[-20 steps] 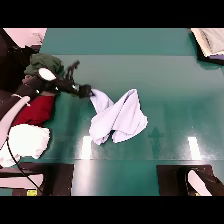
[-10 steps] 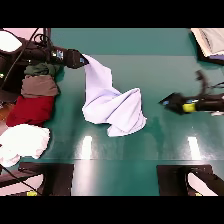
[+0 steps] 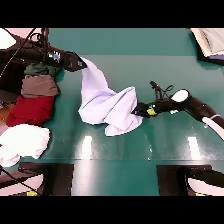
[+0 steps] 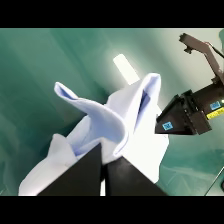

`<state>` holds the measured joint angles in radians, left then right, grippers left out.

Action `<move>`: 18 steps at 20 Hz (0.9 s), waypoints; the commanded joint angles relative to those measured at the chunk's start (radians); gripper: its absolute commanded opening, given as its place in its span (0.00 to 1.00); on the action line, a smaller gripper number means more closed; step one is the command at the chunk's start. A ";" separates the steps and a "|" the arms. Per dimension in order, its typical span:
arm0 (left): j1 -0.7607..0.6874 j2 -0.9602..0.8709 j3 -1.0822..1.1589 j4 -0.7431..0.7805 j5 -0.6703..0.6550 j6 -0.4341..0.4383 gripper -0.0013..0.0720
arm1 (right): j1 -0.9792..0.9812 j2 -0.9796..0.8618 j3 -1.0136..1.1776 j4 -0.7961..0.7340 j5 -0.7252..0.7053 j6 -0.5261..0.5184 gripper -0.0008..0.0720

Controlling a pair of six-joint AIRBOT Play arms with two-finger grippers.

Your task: Fold the shirts.

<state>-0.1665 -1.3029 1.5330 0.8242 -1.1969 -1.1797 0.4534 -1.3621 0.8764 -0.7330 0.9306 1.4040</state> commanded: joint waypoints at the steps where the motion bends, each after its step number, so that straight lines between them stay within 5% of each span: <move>1: 0.001 0.000 0.001 0.008 -0.025 -0.002 0.05 | 0.031 -0.041 0.063 -0.068 -0.013 0.000 0.06; 8: 0.001 0.062 0.262 0.252 0.012 -0.080 0.05 | -0.180 0.248 0.296 -0.484 0.126 0.084 0.03; 12: 0.001 0.119 0.560 0.252 0.057 -0.081 0.05 | -0.402 0.429 0.505 -0.495 0.148 0.088 0.03; 18: 0.001 0.319 0.583 0.223 0.248 -0.081 0.05 | -0.498 0.562 0.727 -0.497 0.218 0.087 0.03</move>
<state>-0.1665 -1.0653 2.0865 1.0431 -1.0420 -1.2583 -0.0017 -0.8616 1.5028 -1.2026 1.1027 1.4872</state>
